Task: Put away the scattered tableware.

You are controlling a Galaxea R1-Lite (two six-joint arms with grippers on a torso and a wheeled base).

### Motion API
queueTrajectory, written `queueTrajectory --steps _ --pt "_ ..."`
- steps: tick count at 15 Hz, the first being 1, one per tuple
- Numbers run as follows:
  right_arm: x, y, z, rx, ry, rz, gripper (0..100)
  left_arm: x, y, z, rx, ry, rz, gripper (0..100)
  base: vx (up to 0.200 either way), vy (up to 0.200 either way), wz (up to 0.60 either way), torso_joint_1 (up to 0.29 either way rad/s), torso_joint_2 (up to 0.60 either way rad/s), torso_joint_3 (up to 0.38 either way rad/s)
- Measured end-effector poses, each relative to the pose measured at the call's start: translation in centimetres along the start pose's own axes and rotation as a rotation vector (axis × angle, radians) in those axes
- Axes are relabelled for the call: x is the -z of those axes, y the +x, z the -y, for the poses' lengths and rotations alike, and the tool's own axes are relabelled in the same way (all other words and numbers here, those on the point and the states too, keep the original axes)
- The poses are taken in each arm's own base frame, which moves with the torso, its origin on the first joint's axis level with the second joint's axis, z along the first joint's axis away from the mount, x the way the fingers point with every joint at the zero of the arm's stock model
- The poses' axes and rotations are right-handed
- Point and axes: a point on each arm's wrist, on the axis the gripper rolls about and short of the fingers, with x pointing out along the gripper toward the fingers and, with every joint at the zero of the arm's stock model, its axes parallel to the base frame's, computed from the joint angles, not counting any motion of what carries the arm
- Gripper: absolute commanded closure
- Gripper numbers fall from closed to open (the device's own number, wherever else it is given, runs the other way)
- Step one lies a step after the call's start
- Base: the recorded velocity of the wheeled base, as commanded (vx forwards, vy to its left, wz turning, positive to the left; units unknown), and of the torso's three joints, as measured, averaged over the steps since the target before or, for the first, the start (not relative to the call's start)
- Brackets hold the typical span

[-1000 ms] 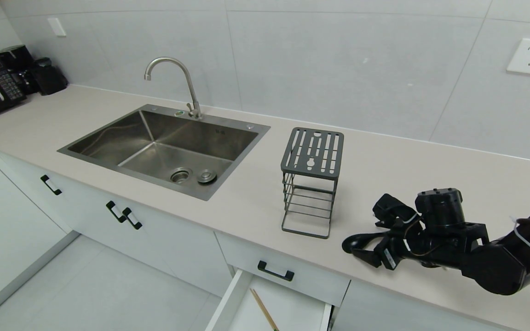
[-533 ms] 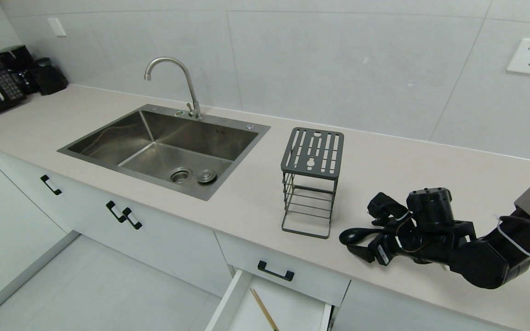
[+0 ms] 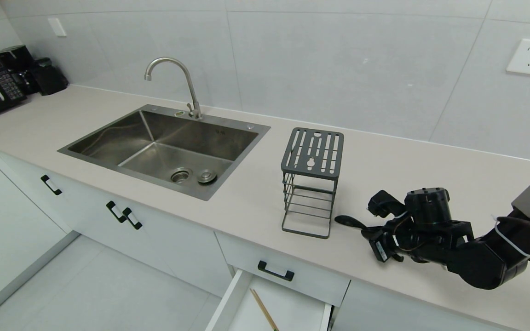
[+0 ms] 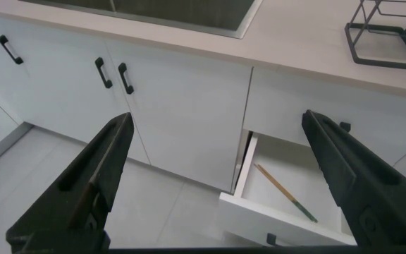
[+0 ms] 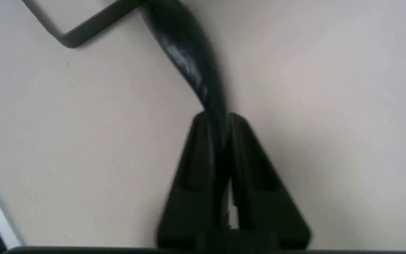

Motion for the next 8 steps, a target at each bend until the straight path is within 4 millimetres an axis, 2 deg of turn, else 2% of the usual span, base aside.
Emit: queueTrajectory --steps 4,8 --pt "-0.3 -0.6 -0.1 0.001 -0.004 0.004 100 0.0 0.0 0.0 -0.001 0.000 0.000 0 0.000 0.000 0.00 0.000 0.00 0.000" --pt "-0.9 -2.8 -0.3 0.009 -0.023 0.052 100 0.0 0.0 0.0 0.000 0.000 0.000 0 0.000 0.000 0.00 0.000 0.00 0.000"
